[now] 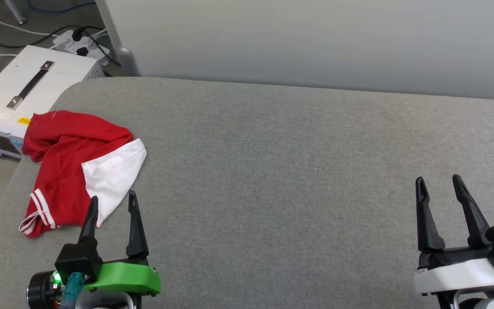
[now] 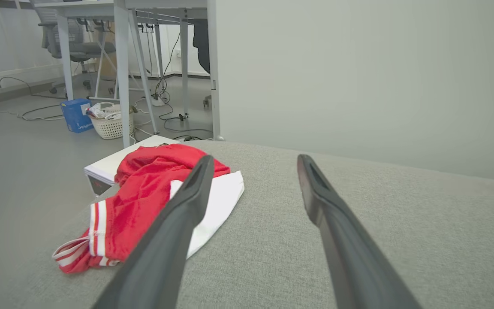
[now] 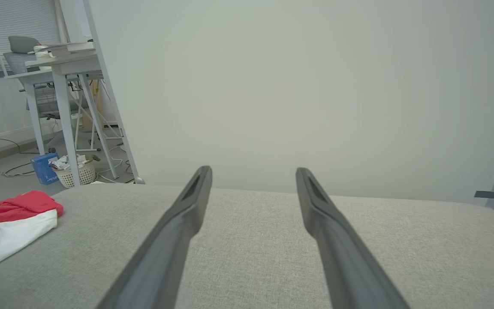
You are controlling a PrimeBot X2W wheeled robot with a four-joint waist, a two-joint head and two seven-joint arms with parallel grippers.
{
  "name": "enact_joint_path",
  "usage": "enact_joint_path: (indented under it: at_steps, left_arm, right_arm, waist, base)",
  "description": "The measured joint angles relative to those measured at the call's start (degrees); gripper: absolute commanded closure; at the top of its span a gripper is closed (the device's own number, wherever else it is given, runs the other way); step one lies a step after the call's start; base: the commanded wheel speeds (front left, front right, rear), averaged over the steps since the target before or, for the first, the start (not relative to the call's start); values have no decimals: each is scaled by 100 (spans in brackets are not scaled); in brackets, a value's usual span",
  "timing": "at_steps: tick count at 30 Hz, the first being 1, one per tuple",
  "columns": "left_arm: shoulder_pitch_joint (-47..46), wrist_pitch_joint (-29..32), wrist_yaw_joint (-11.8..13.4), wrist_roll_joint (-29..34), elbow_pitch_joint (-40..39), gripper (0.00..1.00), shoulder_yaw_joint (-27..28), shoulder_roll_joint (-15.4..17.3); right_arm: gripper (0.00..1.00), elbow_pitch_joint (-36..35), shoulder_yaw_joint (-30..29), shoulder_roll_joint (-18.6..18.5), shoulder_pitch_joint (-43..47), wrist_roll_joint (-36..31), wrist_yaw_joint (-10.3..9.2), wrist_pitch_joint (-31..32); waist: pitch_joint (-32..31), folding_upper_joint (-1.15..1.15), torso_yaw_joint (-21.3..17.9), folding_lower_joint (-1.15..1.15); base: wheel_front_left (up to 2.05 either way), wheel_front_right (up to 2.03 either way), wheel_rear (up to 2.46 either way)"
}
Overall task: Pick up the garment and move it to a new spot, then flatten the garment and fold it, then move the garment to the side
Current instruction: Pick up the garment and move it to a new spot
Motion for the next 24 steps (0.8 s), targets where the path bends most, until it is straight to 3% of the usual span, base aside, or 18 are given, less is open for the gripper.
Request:
enact_joint_path:
  at_steps: [24]
  left_arm:
    - [-16, -124, 71, -527, 55, 0, 190, -8]
  right_arm:
    - [0, -7, 132, 13, -10, 1, 0, -125]
  waist:
    - [308, 0, 1992, 0]
  base:
    - [0, 0, 0]
